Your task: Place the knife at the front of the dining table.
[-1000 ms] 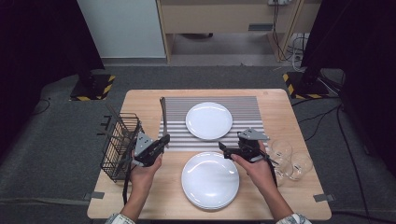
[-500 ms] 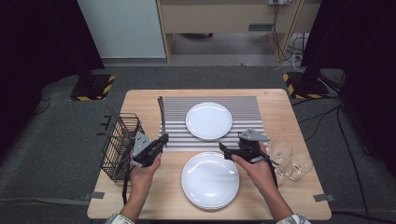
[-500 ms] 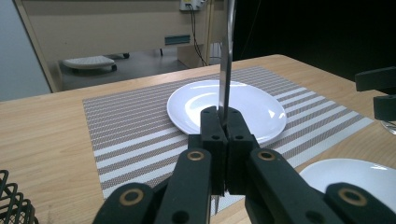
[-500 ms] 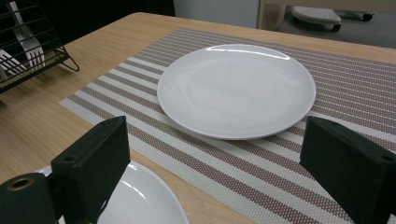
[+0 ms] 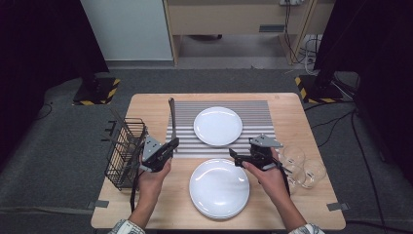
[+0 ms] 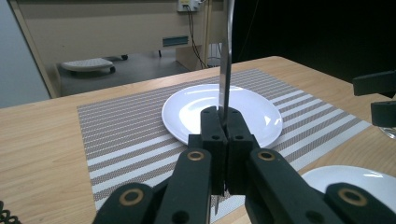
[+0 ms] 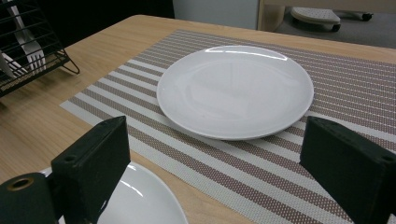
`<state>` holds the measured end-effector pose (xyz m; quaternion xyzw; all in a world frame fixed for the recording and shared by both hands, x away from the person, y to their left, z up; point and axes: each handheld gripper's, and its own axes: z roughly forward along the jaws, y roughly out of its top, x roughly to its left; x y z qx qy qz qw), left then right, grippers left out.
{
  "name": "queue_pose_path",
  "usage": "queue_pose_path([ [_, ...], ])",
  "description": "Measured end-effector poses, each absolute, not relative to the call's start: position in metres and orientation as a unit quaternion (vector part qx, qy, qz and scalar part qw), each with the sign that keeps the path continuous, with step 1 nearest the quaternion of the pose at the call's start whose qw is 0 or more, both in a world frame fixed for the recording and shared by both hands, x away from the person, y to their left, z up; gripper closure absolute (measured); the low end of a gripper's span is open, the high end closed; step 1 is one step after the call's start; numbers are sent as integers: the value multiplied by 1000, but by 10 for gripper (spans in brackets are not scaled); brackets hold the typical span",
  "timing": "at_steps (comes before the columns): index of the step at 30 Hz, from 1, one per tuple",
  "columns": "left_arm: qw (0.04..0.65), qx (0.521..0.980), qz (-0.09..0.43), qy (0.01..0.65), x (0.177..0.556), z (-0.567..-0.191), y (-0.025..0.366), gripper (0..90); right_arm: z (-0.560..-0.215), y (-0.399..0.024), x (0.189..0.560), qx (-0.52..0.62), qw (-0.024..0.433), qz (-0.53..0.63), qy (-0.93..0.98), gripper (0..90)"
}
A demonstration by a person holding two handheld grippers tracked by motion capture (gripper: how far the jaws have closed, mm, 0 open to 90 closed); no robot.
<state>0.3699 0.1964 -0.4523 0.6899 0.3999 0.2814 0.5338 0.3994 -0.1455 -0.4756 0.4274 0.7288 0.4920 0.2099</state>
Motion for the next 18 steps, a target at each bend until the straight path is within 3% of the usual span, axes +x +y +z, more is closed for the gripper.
queue_pose_path([
  [18, 532, 688, 286, 403, 386, -440, 175, 887, -475, -146, 399, 426, 204, 496, 728, 87],
])
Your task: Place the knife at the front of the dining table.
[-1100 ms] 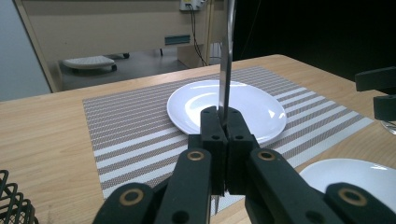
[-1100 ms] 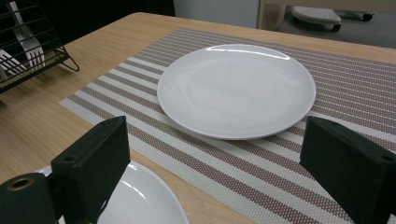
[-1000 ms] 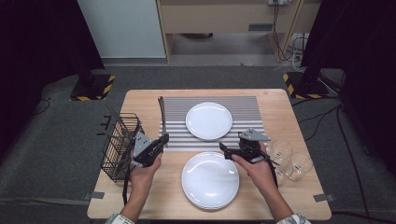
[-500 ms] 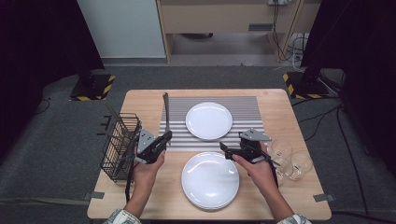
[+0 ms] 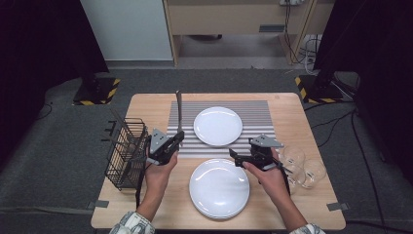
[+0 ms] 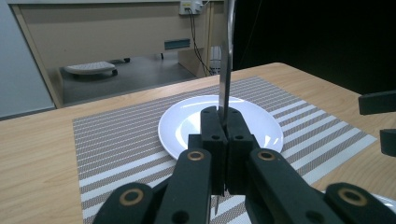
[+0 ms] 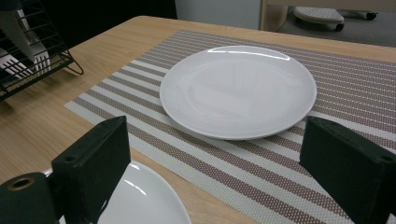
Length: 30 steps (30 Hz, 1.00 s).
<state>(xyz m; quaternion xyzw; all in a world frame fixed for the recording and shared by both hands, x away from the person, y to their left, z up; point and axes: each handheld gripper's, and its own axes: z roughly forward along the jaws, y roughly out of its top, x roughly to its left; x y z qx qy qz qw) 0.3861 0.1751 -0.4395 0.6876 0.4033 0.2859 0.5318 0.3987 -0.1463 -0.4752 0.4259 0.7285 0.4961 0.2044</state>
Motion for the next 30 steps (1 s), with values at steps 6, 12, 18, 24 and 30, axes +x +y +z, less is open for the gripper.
queue_pose_path([
  [6, 529, 689, 287, 403, 394, -437, 167, 888, -476, -146, 399, 426, 201, 496, 729, 89],
  [12, 530, 687, 289, 404, 401, -430, 163, 888, -477, -146, 399, 425, 199, 495, 731, 91],
  [18, 529, 684, 292, 408, 410, -424, 161, 888, -478, -146, 398, 426, 196, 494, 733, 92],
  [24, 525, 681, 292, 418, 421, -429, 159, 888, -480, -145, 398, 425, 194, 492, 735, 94],
  [30, 517, 680, 288, 434, 435, -439, 162, 888, -480, -144, 399, 428, 192, 495, 732, 96],
])
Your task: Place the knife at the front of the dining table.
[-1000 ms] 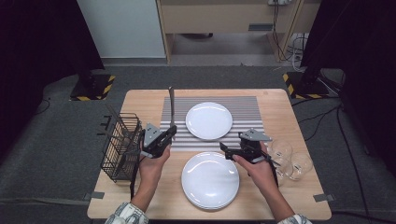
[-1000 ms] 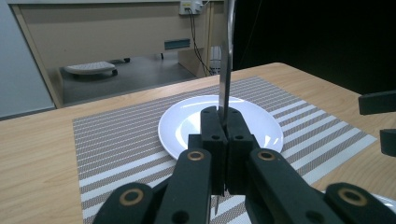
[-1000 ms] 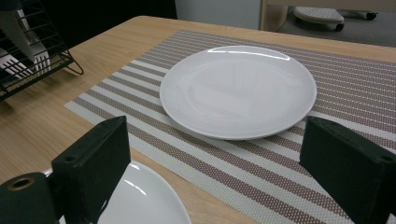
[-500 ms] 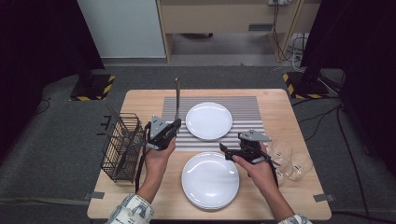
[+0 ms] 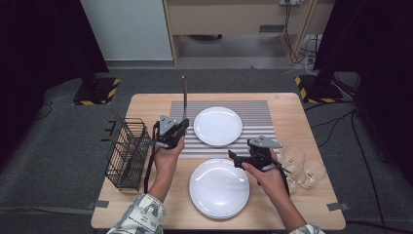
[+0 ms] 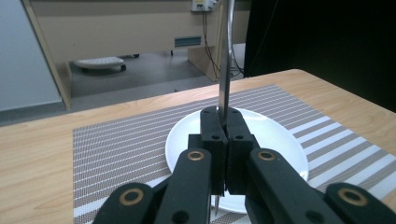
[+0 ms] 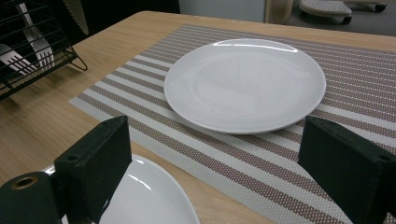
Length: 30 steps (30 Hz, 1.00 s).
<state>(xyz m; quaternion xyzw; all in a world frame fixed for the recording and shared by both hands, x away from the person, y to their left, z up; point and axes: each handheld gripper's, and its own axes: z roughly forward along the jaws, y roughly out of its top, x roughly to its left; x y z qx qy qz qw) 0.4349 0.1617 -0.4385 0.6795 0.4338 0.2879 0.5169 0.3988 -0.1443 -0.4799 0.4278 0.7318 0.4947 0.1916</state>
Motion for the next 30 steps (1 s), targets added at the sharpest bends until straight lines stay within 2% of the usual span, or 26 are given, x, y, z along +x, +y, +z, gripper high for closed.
queue_pose_path([
  [30, 476, 689, 283, 467, 453, -475, 170, 888, -482, -145, 399, 430, 189, 490, 734, 98],
])
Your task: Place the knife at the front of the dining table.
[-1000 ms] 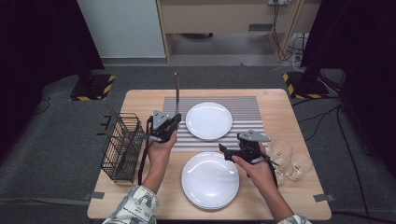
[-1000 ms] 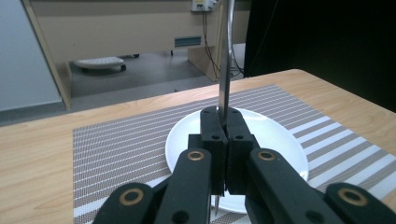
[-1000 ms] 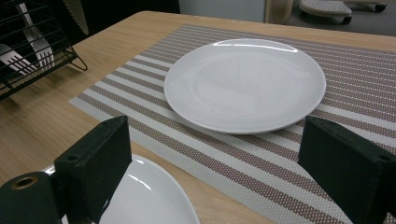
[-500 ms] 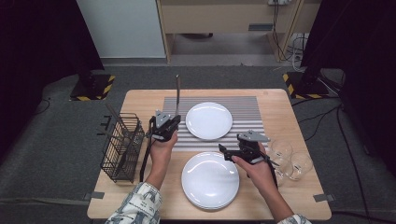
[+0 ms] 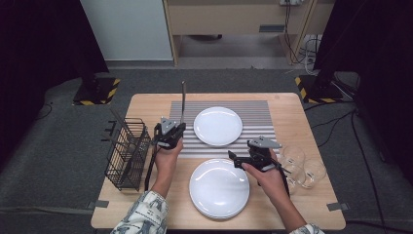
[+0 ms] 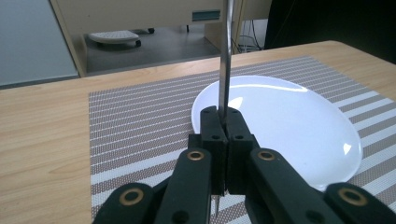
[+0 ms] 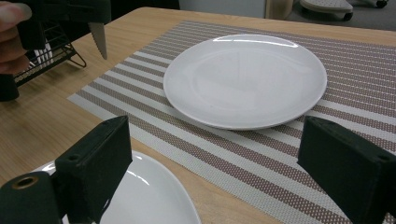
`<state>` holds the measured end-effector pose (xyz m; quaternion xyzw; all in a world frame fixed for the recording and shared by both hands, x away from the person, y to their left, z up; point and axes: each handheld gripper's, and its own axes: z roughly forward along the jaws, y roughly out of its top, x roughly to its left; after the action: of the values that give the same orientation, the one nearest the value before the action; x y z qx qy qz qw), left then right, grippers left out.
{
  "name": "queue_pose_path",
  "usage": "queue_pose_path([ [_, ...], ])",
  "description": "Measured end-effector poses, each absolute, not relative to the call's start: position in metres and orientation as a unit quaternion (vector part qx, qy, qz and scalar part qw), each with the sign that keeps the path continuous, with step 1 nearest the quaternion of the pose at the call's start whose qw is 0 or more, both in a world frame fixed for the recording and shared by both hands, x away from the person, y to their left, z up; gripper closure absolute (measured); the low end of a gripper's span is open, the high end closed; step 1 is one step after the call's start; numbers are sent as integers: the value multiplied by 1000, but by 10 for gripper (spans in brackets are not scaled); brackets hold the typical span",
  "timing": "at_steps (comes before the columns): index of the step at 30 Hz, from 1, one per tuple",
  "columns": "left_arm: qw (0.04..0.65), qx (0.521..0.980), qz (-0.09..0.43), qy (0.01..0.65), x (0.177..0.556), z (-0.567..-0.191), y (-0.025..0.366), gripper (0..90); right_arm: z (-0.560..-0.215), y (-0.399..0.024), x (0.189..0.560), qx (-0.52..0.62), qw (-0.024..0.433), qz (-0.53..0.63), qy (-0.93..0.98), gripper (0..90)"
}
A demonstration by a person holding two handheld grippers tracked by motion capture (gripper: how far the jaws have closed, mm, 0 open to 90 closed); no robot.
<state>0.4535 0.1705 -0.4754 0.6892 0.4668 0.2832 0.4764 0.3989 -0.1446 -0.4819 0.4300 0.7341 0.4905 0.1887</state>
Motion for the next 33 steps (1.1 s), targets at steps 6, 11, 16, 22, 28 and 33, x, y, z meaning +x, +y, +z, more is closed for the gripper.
queue_pose_path([
  [6, 473, 691, 278, 471, 455, -480, 171, 888, -482, -145, 399, 431, 187, 490, 734, 98],
  [11, 471, 690, 276, 475, 456, -483, 172, 888, -482, -145, 399, 431, 187, 490, 734, 98],
  [16, 470, 690, 275, 476, 455, -485, 173, 888, -483, -144, 399, 432, 187, 488, 735, 98],
  [22, 469, 691, 273, 478, 456, -488, 173, 888, -484, -144, 399, 432, 187, 487, 735, 98],
  [28, 461, 694, 269, 484, 459, -493, 175, 888, -483, -145, 399, 434, 186, 488, 734, 98],
  [33, 460, 690, 269, 489, 460, -493, 177, 888, -484, -145, 400, 435, 184, 487, 734, 99],
])
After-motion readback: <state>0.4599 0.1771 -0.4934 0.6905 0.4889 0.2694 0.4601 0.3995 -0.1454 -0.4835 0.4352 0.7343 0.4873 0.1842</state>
